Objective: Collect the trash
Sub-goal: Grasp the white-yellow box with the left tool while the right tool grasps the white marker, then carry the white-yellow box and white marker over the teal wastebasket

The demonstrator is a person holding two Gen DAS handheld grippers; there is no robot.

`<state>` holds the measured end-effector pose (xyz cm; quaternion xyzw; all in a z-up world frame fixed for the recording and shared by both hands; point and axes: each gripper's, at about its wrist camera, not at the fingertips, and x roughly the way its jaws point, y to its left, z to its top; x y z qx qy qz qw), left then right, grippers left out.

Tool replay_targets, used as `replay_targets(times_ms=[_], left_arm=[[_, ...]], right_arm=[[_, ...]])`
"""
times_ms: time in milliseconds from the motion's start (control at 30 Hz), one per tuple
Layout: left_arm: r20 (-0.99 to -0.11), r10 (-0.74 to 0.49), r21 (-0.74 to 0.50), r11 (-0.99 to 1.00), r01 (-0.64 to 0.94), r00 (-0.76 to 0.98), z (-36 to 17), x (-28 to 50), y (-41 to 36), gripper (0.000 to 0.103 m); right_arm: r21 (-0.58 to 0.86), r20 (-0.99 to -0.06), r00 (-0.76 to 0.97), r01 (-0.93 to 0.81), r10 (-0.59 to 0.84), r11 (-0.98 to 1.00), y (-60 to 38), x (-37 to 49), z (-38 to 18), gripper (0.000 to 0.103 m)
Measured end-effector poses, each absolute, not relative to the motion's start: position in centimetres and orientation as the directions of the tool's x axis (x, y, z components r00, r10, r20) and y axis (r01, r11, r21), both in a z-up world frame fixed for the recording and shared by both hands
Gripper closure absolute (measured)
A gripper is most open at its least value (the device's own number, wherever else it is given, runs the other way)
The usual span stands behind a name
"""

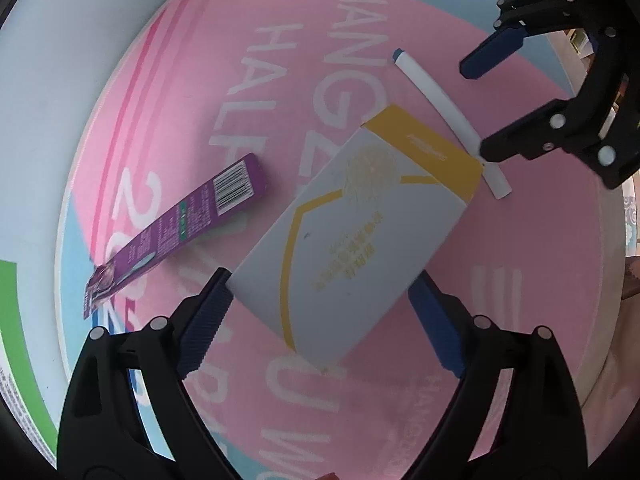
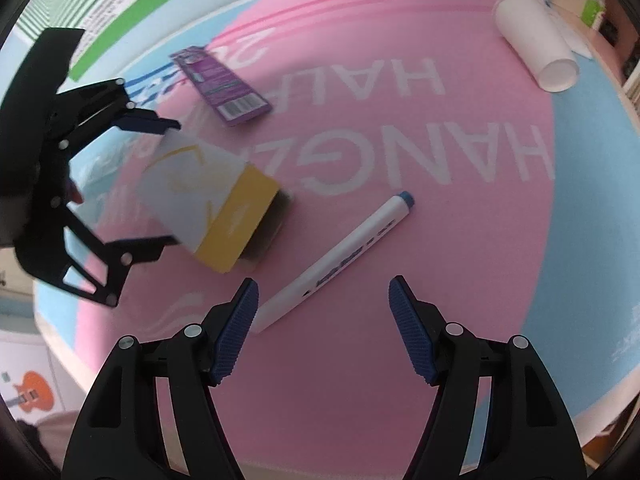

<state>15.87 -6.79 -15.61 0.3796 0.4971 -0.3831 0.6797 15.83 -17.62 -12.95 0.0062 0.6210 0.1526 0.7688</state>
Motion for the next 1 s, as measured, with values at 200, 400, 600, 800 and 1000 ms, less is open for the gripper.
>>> replay_targets(times_ms=[200,400,600,800,1000], left_arm=[[-0.967,-0.151,0.129,0.401,0.907,0.204,-16.2,15.9,-7.2,0.017],[-0.967,-0.160,0.124,0.390,0.912,0.200,-16.2,16.8,-7.9,0.017],[-0.965,-0.153,0.151,0.349,0.925,0.215,-16.3,17.1,-8.5,0.015],[-0.965,-0.169,0.136,0.327,0.935,0.199,-16.2,16.8,-9.5,0.026],[-0.964,-0.188,0.115,0.339,0.934,0.187,-15.4,15.9,-8.6,0.040]], right_arm=[[0.120,-0.966,0.195,-0.251,0.172,0.960,-16.0,16.2,-13.7,0.036],[0.036,-0.969,0.226,-0.278,0.102,0.960,-16.1,15.9,-13.6,0.063],[0.049,-0.971,0.216,-0.252,0.105,0.967,-17.7,16.0,-13.4,0.088],[0.078,-0.971,0.205,-0.224,0.125,0.972,-19.9,15.1,-13.4,0.089],[0.106,-0.963,0.229,-0.173,0.145,0.979,-22.2,13.8,-12.3,0.089]])
